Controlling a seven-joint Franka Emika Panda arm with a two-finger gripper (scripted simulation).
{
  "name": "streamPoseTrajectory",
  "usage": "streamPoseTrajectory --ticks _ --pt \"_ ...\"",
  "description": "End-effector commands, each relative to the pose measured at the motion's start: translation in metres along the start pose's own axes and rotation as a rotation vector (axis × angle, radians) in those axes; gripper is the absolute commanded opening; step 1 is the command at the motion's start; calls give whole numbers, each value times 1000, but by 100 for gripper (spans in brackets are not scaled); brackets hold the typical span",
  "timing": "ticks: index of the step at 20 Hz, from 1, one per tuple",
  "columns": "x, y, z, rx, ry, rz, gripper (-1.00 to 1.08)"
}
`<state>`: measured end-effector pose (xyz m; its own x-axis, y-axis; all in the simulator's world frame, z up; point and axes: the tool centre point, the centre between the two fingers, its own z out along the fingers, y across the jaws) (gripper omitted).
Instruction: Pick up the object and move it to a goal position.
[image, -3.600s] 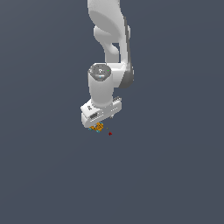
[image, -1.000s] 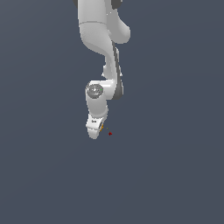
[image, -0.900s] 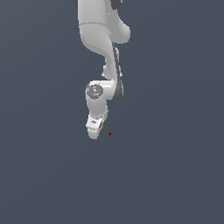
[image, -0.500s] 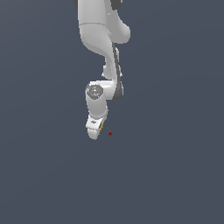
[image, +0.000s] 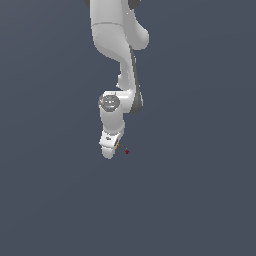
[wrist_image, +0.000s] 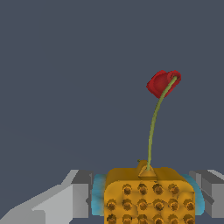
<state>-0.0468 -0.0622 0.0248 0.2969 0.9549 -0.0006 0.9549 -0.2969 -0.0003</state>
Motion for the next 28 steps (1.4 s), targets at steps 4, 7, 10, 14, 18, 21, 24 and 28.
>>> streamPoseTrajectory --ticks 4,7,10,14,18,21,24,28 --pt "21 -1 -27 -2 0 -1 -100" --pt "38 -3 -48 -2 0 -2 -100" --pt "59 -5 -75 -2 0 -2 -100" --pt "89 -7 -114 -1 0 -3 -100" --pt "121 -10 -154 -1 0 -3 -100" --pt "145 -11 -184 0 1 -3 -100" --pt "168 -12 -214 0 1 -3 -100" --pt "198 -13 -252 0 1 -3 -100"
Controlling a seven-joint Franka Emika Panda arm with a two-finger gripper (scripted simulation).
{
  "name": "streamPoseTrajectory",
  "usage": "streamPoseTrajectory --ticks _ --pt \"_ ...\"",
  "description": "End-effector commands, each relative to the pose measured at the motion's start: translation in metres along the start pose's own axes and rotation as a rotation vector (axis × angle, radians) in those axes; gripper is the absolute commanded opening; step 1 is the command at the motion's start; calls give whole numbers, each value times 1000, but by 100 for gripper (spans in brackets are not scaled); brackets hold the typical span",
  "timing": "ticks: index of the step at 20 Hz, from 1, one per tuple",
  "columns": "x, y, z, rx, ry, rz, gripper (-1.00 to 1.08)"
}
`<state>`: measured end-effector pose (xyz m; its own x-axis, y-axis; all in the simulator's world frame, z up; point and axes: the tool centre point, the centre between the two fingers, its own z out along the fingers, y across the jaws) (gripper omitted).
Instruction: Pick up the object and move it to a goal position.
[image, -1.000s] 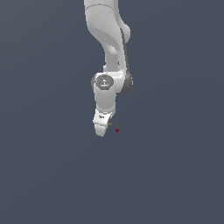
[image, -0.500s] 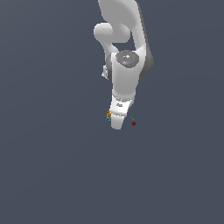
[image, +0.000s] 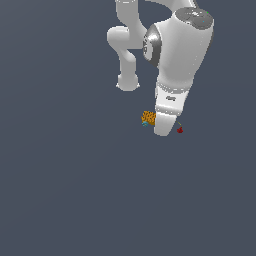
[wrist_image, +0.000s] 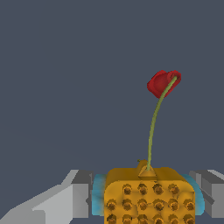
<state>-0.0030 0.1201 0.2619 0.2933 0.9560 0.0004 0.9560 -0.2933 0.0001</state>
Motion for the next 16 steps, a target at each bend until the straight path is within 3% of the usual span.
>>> streamPoseTrajectory --ticks 1,16 --pt "18 -1 -24 0 0 1 -100" --pt "93 1 -118 0 0 4 -100"
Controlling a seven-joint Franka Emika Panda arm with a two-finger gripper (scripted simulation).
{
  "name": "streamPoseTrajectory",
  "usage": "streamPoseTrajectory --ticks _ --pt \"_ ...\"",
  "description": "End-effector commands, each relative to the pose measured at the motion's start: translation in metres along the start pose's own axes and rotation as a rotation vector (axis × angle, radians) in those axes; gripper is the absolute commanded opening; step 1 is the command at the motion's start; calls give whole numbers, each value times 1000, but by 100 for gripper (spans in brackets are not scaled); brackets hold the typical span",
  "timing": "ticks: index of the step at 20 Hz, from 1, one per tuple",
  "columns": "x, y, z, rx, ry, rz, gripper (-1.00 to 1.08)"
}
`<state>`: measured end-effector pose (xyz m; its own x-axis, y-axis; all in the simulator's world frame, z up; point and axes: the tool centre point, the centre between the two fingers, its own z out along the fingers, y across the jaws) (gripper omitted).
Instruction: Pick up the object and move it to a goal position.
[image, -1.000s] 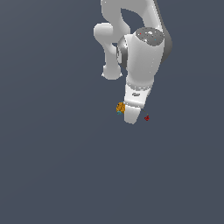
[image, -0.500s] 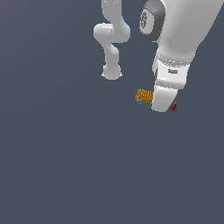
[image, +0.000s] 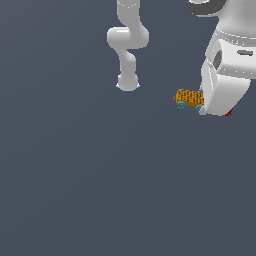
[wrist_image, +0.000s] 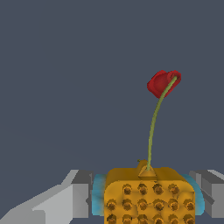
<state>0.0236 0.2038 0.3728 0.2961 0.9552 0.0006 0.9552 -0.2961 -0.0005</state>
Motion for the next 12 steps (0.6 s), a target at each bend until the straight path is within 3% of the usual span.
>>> streamPoseTrajectory --ticks 1,12 --pt "9 0 -11 0 0 1 -100" --pt "28 3 -34 0 -1 1 -100"
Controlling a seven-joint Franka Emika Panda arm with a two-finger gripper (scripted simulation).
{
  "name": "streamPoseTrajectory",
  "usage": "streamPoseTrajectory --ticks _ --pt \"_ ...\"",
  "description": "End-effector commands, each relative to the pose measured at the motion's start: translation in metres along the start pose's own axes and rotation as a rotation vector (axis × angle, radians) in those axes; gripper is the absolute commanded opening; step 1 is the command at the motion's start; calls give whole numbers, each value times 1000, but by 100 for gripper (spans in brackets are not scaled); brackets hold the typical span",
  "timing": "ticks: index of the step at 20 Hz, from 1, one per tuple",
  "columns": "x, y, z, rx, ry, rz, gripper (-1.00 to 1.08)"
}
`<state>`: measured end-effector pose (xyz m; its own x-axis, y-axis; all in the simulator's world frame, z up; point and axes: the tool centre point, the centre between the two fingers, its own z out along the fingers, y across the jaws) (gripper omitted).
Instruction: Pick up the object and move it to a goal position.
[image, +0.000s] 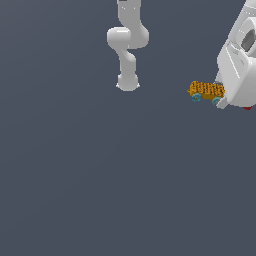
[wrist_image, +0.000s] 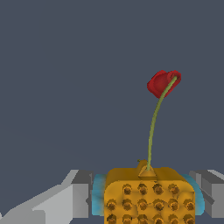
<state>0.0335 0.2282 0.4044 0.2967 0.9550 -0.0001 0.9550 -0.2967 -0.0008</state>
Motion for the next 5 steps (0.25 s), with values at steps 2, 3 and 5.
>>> streamPoseTrajectory --ticks 2,3,5 --pt "3 1 -4 -1 0 0 -100" --pt "3 1 -4 -1 0 0 -100" --pt "3 1 -4 -1 0 0 -100"
